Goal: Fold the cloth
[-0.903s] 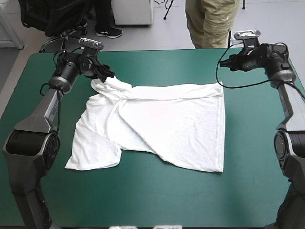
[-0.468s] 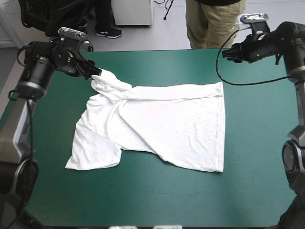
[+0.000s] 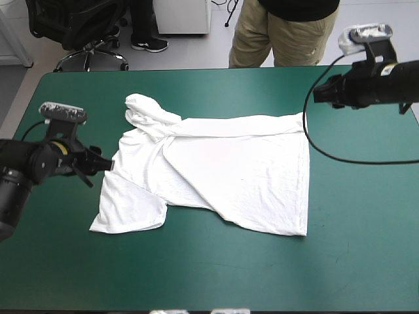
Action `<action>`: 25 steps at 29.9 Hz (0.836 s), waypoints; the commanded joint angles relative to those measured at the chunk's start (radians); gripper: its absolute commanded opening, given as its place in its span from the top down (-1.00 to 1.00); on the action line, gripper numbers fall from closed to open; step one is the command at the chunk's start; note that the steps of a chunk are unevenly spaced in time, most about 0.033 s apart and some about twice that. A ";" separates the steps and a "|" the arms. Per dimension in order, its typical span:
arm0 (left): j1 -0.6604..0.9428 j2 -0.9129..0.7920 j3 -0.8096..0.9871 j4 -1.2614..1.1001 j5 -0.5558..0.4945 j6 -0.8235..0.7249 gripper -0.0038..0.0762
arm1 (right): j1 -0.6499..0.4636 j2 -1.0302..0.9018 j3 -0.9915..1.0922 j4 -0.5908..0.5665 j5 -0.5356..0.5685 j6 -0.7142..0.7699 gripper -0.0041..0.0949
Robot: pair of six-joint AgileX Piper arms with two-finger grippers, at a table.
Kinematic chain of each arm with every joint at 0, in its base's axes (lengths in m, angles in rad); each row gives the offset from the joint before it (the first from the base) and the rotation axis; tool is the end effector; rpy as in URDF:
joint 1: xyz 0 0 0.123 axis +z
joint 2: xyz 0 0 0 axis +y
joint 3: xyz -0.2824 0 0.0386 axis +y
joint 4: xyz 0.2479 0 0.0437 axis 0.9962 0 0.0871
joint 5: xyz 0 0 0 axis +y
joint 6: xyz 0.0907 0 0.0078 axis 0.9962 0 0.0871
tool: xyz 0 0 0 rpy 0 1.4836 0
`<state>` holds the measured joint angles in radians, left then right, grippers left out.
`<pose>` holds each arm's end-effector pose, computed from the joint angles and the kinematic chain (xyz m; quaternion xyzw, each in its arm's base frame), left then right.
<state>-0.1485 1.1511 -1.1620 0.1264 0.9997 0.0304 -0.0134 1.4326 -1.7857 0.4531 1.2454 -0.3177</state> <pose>0.2229 -0.0236 0.3721 0.0989 0.9376 0.0420 0.3308 0.2766 0.0341 0.4769 -0.1497 0.8915 0.1612 0.3960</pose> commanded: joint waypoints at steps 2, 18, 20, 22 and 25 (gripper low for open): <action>0.001 -0.097 0.154 0.061 -0.076 -0.125 -0.19 | -0.004 -0.152 0.217 0.075 -0.121 -0.049 0.13; 0.001 0.155 0.396 0.044 -0.305 -0.255 -0.19 | -0.004 -0.206 0.400 0.103 -0.195 -0.104 0.13; 0.001 0.207 0.396 0.044 -0.324 -0.255 -0.19 | -0.004 -0.206 0.400 0.103 -0.195 -0.104 0.13; 0.001 0.254 0.396 0.040 -0.333 -0.255 -0.19 | -0.004 -0.206 0.400 0.103 -0.193 -0.104 0.13; 0.001 0.293 0.396 0.024 -0.329 -0.226 -0.06 | -0.004 -0.206 0.400 0.103 -0.191 -0.104 0.13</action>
<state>-0.1485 1.4189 -0.7602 0.1644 0.6858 -0.2115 -0.0134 1.2512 -1.3576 0.5211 1.0943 -0.4097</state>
